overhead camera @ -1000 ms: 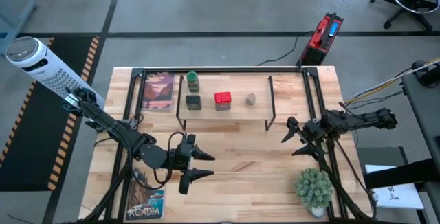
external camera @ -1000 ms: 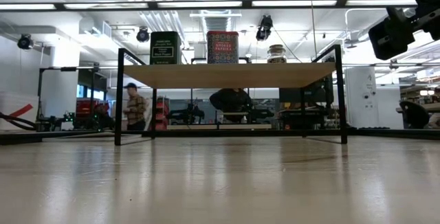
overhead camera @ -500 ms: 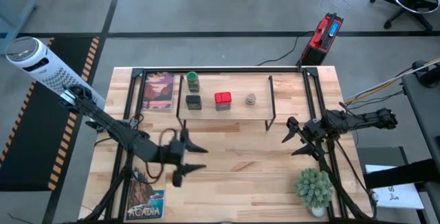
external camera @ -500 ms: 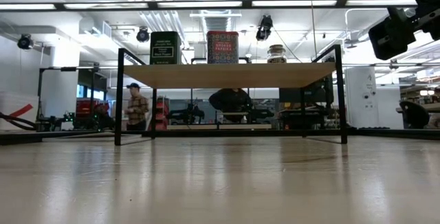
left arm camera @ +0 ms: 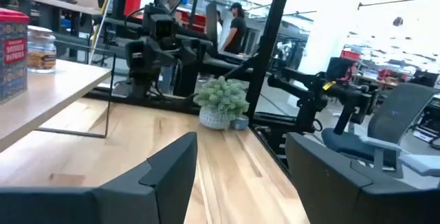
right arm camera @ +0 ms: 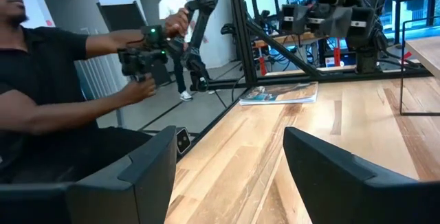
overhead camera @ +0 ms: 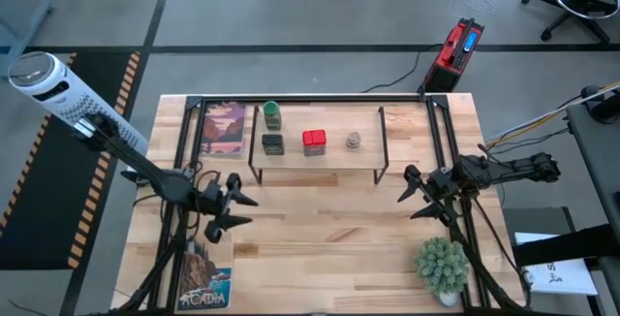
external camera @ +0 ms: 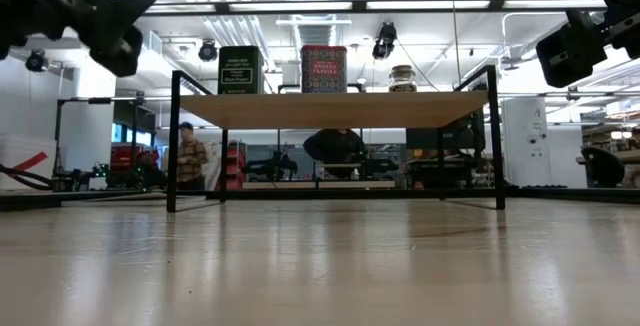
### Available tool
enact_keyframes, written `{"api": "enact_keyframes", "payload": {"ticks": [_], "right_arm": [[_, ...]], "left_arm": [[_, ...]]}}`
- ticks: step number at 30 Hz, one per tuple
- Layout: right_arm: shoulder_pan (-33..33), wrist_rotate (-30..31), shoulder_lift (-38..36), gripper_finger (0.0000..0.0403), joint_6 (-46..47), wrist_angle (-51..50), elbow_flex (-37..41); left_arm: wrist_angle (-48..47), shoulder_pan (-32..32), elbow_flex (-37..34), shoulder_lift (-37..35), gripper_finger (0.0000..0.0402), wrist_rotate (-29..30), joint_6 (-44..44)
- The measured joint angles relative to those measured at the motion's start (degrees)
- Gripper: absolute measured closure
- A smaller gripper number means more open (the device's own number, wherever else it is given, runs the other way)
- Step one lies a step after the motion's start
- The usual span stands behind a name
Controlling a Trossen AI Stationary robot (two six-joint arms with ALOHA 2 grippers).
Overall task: Shelf spices
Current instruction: Return to Home Position
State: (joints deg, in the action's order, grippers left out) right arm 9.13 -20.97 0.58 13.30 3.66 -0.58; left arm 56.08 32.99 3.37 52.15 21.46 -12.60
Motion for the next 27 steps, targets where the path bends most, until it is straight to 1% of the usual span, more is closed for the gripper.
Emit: {"api": "enact_keyframes", "payload": {"ticks": [4,9,11,14,17,19,22,24,27], "right_arm": [[0.0,0.0,0.0,0.0165,0.0,0.0,0.0],[0.0,0.0,0.0,0.0156,0.0,0.0,0.0],[0.0,0.0,0.0,0.0152,0.0,0.0,0.0],[0.0,0.0,0.0,0.0146,0.0,0.0,0.0],[0.0,0.0,0.0,0.0141,0.0,0.0,0.0],[0.0,0.0,0.0,0.0137,0.0,0.0,0.0],[0.0,0.0,0.0,0.0131,0.0,0.0,0.0],[0.0,0.0,0.0,0.0128,0.0,0.0,0.0],[0.0,0.0,0.0,0.0123,0.0,0.0,0.0]], "left_arm": [[-1.1,0.0,-2.8,-4.9,0.0186,-1.8,2.6],[-12.0,-0.1,-2.8,-13.0,0.0178,-4.5,6.0],[-18.2,-0.1,-2.8,-16.4,0.0174,-4.5,7.3],[-30.3,-0.4,-2.8,-21.8,0.0171,-4.5,10.8],[-41.0,-1.5,-2.8,-26.0,0.0169,-4.6,10.6],[-46.0,-2.3,-2.8,-29.2,0.0169,-4.6,9.1],[-51.6,-3.8,-2.8,-33.4,0.0171,-4.6,7.6],[-52.7,-4.8,-2.8,-35.5,0.017,-4.8,8.1],[-52.8,-6.3,-2.8,-38.1,0.0168,-5.7,14.6]]}}
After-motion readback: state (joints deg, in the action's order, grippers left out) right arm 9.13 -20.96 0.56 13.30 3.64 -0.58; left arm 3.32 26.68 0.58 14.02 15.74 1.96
